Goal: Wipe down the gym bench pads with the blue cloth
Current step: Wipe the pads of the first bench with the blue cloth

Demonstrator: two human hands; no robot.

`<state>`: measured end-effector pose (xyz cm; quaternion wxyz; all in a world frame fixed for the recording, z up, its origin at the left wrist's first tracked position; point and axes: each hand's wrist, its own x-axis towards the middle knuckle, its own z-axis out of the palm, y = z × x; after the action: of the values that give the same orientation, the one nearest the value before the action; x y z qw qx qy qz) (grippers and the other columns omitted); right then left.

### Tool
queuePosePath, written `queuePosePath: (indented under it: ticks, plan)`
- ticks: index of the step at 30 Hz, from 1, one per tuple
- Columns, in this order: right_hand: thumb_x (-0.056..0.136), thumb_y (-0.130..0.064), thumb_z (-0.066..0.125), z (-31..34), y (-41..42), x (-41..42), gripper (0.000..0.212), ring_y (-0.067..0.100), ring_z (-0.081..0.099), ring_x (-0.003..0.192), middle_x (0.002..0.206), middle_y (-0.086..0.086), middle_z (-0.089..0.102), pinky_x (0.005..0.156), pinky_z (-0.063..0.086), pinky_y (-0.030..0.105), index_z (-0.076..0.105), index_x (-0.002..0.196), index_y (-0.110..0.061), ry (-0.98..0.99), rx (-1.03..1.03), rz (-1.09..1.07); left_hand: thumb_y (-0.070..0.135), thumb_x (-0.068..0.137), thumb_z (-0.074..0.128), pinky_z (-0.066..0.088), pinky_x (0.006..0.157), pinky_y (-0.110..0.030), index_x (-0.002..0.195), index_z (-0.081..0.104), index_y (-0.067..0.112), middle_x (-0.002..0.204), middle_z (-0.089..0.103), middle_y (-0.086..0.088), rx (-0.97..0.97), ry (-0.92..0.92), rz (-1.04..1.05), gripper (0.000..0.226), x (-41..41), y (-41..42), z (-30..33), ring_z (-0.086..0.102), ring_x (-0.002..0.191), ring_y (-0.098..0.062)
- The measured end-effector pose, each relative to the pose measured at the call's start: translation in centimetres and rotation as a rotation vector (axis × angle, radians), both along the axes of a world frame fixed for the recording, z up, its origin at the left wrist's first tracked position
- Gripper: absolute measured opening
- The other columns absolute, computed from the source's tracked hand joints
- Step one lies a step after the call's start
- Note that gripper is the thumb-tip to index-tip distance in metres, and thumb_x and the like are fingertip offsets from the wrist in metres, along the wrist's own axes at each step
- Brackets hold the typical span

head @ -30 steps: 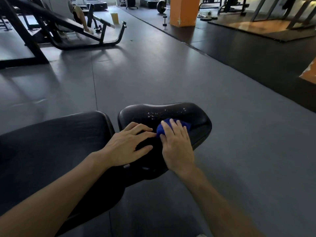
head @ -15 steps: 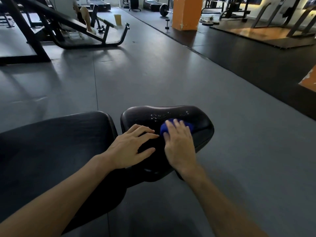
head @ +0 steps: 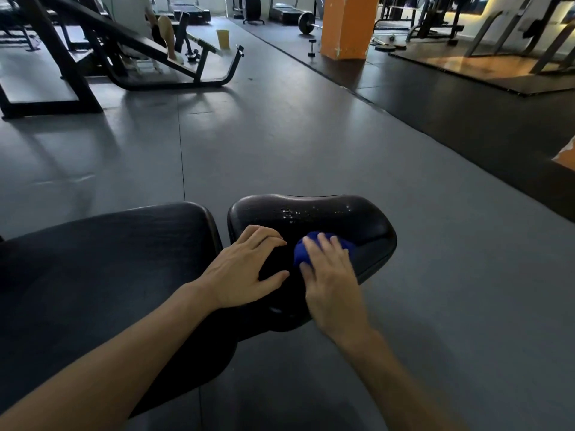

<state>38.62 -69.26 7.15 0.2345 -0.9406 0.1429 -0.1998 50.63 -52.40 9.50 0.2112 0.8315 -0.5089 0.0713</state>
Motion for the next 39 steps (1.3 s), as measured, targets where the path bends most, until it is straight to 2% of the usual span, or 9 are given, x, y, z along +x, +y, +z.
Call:
queuePosePath:
  ticks: [3,7,14,18,21,24,29,35,39]
  plan:
    - [0.106,-0.037,0.041,0.4,-0.9,1.5,0.051,0.016,0.009,0.155,0.165,-0.002,0.024,0.125,-0.001,0.033,0.032,0.155,-0.030,0.058,-0.047,0.120,0.056,0.093,0.055,0.056,0.084,-0.031,0.135,0.051,0.025,0.137,0.044,0.014,0.018,-0.015,0.008,0.053,0.0,-0.1,0.0,0.039,0.129,-0.005]
    - [0.106,-0.039,0.040,1.3,-1.9,4.0,0.052,0.015,0.009,0.155,0.166,-0.002,0.023,0.125,-0.001,0.033,0.030,0.156,-0.031,0.100,-0.063,0.123,0.057,0.094,0.051,0.056,0.082,-0.032,0.135,0.052,0.025,0.135,0.043,0.015,0.048,-0.033,0.031,0.052,-0.2,0.0,0.1,0.039,0.128,-0.005]
    - [0.102,-0.040,0.038,-1.9,2.0,-4.2,0.054,0.010,0.006,0.154,0.164,-0.009,0.022,0.126,0.011,0.037,0.034,0.155,-0.028,-0.046,0.043,0.040,0.058,0.095,0.046,0.057,0.081,-0.034,0.139,0.051,0.026,0.137,0.044,0.015,0.095,-0.061,0.049,0.055,-0.2,-0.1,-0.1,0.039,0.127,-0.007]
    - [0.105,-0.036,0.041,-0.8,-1.0,0.7,0.051,0.016,0.008,0.155,0.165,-0.003,0.025,0.126,0.002,0.038,0.034,0.155,-0.027,0.003,0.015,-0.002,0.055,0.096,0.043,0.041,0.072,-0.023,0.142,0.048,0.035,0.141,0.044,0.017,0.174,-0.164,0.052,0.050,-0.7,-0.7,0.3,0.040,0.118,-0.012]
    - [0.107,-0.038,0.037,0.5,-3.4,4.2,0.050,0.018,0.010,0.155,0.165,-0.001,0.025,0.125,-0.001,0.039,0.033,0.155,-0.028,0.064,0.006,-0.010,0.055,0.097,0.038,0.043,0.079,-0.029,0.137,0.050,0.036,0.133,0.049,0.013,0.210,-0.210,0.120,0.046,-1.4,-2.2,0.8,0.041,0.103,-0.017]
    - [0.107,-0.035,0.040,-0.3,-3.1,2.3,0.049,0.015,0.010,0.154,0.164,-0.003,0.027,0.125,-0.002,0.035,0.034,0.155,-0.026,-0.027,0.061,-0.009,0.056,0.098,0.032,0.045,0.085,-0.038,0.129,0.054,0.036,0.123,0.052,0.010,0.192,-0.204,0.202,0.043,-2.2,-4.0,0.9,0.039,0.094,-0.019]
    - [0.105,-0.035,0.043,-2.4,-1.8,-2.9,0.051,0.000,-0.003,0.152,0.165,-0.015,0.017,0.125,-0.001,0.031,0.033,0.155,-0.027,-0.118,0.218,-0.002,0.053,0.100,0.033,0.042,0.103,-0.038,0.139,0.050,0.038,0.135,0.048,0.010,0.154,-0.174,0.209,0.045,-2.9,-5.3,-0.3,0.040,0.120,-0.020]
    - [0.105,-0.044,0.036,0.2,-7.7,4.5,0.051,0.018,0.006,0.155,0.166,-0.003,0.021,0.125,-0.004,0.041,0.033,0.154,-0.034,0.072,0.067,-0.076,0.055,0.101,0.034,0.041,0.105,-0.038,0.142,0.048,0.042,0.140,0.045,0.013,0.145,-0.139,0.207,0.046,-2.7,-4.9,-0.5,0.034,0.129,-0.019]
    - [0.106,-0.040,0.039,-0.9,-6.0,2.2,0.051,0.013,0.002,0.155,0.167,-0.006,0.019,0.126,-0.001,0.040,0.032,0.155,-0.033,-0.057,0.132,-0.113,0.055,0.101,0.036,0.041,0.107,-0.038,0.144,0.048,0.042,0.141,0.046,0.014,0.133,-0.137,0.208,0.047,-2.8,-4.7,-0.7,0.035,0.131,-0.019]
